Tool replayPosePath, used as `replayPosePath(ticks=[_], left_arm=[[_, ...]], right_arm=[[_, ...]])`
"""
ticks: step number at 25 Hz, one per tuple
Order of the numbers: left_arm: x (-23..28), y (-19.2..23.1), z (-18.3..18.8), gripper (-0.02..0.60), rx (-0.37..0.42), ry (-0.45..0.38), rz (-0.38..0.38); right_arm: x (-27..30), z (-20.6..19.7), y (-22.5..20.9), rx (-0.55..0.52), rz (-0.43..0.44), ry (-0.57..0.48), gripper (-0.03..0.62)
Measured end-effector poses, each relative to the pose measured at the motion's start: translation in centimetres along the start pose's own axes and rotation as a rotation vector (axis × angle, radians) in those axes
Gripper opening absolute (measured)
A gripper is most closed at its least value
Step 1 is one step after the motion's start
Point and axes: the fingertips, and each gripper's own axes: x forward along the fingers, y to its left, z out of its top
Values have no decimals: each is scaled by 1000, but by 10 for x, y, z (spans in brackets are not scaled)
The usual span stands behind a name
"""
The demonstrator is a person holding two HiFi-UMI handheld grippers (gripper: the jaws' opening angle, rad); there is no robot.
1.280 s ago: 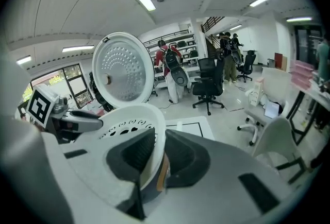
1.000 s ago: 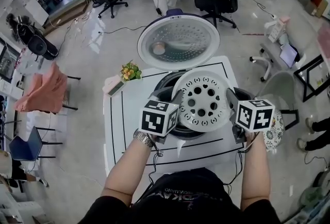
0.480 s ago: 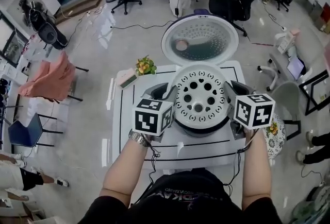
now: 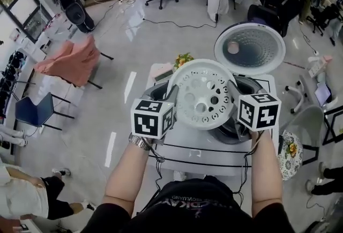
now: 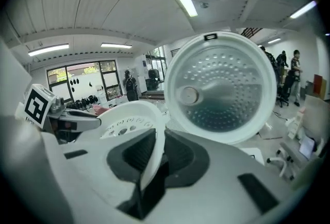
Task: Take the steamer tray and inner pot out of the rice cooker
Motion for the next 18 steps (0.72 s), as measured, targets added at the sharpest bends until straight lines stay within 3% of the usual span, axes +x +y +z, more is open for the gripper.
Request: replayPosePath(ticks=[5, 11, 18], left_arm=[[-21, 36, -7, 83, -26, -12, 80], [-60, 107, -26, 83, -38, -11, 166], [-62, 147, -49, 83, -52, 3, 198]], right_arm=[[25, 8, 35, -47, 56, 3, 55], [68, 9, 109, -95, 94, 21, 55], [106, -7, 136, -108, 90, 52, 52]])
